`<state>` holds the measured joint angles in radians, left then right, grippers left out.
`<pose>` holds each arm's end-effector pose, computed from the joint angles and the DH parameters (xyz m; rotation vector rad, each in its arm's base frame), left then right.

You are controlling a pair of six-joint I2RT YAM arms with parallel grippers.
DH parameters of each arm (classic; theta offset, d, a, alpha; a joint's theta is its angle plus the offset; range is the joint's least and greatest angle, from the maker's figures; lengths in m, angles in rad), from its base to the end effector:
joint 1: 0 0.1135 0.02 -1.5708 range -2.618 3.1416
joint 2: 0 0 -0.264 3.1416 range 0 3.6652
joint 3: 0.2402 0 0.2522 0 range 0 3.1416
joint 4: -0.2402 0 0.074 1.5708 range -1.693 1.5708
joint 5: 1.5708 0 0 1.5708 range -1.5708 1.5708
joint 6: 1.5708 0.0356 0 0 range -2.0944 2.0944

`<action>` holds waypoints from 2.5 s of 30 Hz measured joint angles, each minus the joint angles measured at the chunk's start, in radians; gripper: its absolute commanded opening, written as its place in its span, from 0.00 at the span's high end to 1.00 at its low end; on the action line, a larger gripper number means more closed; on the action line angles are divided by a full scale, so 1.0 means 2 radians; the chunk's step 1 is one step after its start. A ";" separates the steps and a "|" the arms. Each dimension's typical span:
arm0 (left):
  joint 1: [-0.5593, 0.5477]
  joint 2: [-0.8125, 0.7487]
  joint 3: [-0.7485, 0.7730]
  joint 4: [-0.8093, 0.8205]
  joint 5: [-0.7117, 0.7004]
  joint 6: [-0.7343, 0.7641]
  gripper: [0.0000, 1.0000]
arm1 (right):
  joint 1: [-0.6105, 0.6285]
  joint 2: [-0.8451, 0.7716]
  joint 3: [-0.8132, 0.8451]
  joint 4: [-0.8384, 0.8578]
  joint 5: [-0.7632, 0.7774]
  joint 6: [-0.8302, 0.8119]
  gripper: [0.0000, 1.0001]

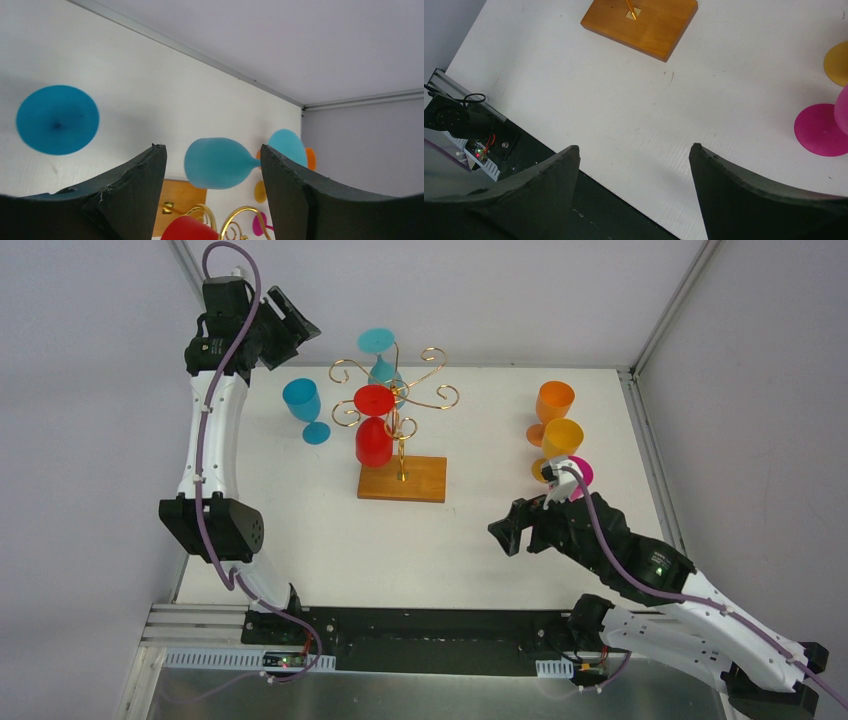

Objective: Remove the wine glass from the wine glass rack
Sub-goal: Pick up the wine glass from the wine rack.

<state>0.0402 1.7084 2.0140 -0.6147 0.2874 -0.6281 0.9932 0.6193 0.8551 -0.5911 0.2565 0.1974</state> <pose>0.3749 0.0050 0.4730 -0.4361 1.8724 -0.6694 0.0790 0.1047 0.3446 -0.5930 1.8612 0.5511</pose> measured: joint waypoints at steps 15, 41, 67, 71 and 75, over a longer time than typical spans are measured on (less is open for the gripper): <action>0.000 0.063 0.022 0.116 0.184 -0.104 0.31 | 0.000 0.000 0.000 0.000 -0.001 0.002 0.16; 0.000 0.128 0.061 0.130 0.377 -0.152 0.44 | 0.000 0.020 0.000 0.002 -0.006 0.005 0.16; 0.000 0.128 0.034 0.131 0.407 -0.148 0.50 | 0.000 0.026 0.000 0.008 -0.014 0.008 0.15; -0.001 0.129 0.034 0.131 0.414 -0.148 0.53 | 0.000 0.026 0.000 0.009 -0.015 0.010 0.15; -0.004 0.139 0.034 0.133 0.417 -0.148 0.56 | 0.000 0.026 0.000 0.009 -0.015 0.012 0.15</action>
<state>0.0322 1.9858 2.0823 -0.3489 1.1206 -0.9245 0.9932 0.6716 0.8547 -0.5724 0.2272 0.2211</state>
